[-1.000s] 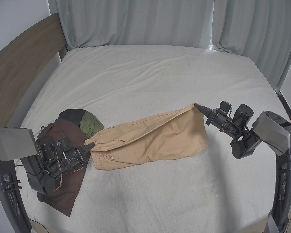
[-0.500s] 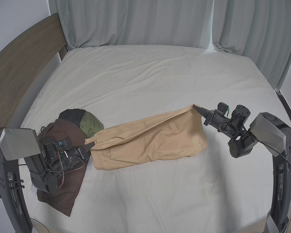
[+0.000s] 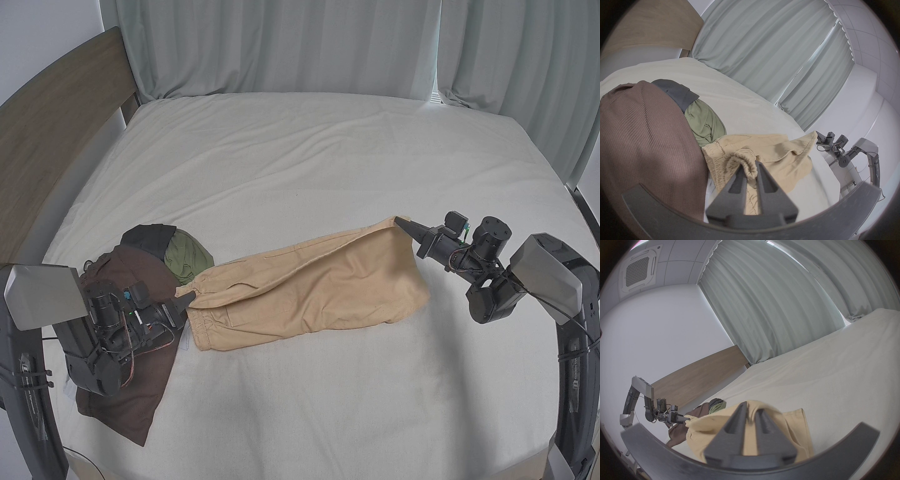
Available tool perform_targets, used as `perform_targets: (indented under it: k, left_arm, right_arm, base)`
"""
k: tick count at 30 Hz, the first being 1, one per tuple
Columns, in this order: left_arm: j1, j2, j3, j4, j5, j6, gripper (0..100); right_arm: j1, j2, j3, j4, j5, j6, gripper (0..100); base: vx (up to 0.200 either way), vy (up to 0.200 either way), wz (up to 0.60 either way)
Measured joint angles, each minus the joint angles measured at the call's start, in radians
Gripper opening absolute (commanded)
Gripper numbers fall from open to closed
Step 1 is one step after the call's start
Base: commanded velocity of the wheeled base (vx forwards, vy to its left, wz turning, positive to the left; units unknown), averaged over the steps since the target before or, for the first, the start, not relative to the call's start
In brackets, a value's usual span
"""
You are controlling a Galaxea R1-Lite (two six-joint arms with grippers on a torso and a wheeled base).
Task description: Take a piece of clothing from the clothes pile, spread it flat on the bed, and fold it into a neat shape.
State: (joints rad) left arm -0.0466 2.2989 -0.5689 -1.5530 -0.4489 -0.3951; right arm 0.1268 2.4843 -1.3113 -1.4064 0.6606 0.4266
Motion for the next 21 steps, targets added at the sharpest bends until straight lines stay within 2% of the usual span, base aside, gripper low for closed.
perform_targets:
  k: [6,12,21]
  left_arm:
    - [0.004,0.004,-0.029,0.0,0.008,-0.012,100]
    - [0.021,0.013,-0.078,0.0,0.072,-0.057,100]
    - [0.032,0.014,-0.095,0.0,0.076,-0.064,100]
  right_arm:
    - [0.003,0.01,-0.029,0.023,0.0,0.0,100]
    - [0.005,0.024,-0.062,0.034,0.0,0.0,100]
    - [0.005,0.024,-0.027,0.021,-0.016,-0.008,100]
  base:
    - [0.0,0.0,0.0]
    - [0.0,0.0,0.0]
    - [0.0,0.0,0.0]
